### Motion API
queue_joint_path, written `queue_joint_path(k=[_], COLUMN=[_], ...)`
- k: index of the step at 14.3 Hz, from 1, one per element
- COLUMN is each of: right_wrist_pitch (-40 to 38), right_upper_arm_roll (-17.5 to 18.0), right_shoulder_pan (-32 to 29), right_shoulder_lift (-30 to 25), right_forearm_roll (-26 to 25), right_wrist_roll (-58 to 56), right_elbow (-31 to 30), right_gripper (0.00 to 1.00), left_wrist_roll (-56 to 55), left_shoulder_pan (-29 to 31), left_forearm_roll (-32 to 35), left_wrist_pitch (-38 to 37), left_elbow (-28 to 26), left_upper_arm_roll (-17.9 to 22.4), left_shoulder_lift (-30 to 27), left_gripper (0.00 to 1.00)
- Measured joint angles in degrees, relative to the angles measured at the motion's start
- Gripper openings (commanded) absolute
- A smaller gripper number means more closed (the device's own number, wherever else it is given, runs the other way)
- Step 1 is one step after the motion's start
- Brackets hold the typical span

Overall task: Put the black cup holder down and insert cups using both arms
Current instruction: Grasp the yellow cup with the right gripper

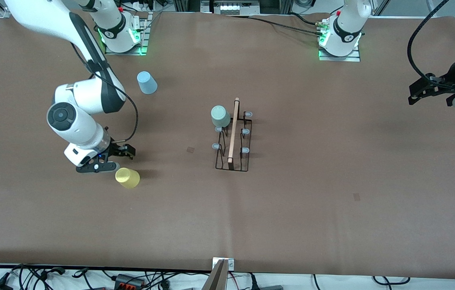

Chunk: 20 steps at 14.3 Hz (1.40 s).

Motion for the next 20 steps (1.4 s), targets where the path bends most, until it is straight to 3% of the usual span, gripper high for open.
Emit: queue_joint_path(k=[7, 17, 18, 20], right_wrist_pitch=[11.72, 16.24, 16.70, 17.52], right_upper_arm_roll=[-0.71, -0.75, -0.76, -0.76], right_shoulder_pan=[-0.11, -0.10, -0.11, -0.11], right_shoulder_lift=[5.07, 7.57, 7.86, 8.55], right_forearm_roll=[-1.08, -1.08, -1.08, -1.08], right_wrist_roll=[-0.23, -0.24, -0.24, -0.26], right_elbow=[0.14, 0.98, 1.04, 1.29], right_gripper=[1.00, 1.00, 0.91, 0.62], left_wrist_roll=[0.00, 0.00, 0.00, 0.00], left_shoulder_pan=[0.00, 0.00, 0.00, 0.00], left_forearm_roll=[0.00, 0.00, 0.00, 0.00], left_wrist_pitch=[0.00, 0.00, 0.00, 0.00], left_elbow=[0.00, 0.00, 0.01, 0.00], left_upper_arm_roll=[0.13, 0.14, 0.14, 0.14], left_shoulder_lift=[0.00, 0.01, 0.01, 0.01], left_gripper=[1.00, 1.00, 1.00, 1.00])
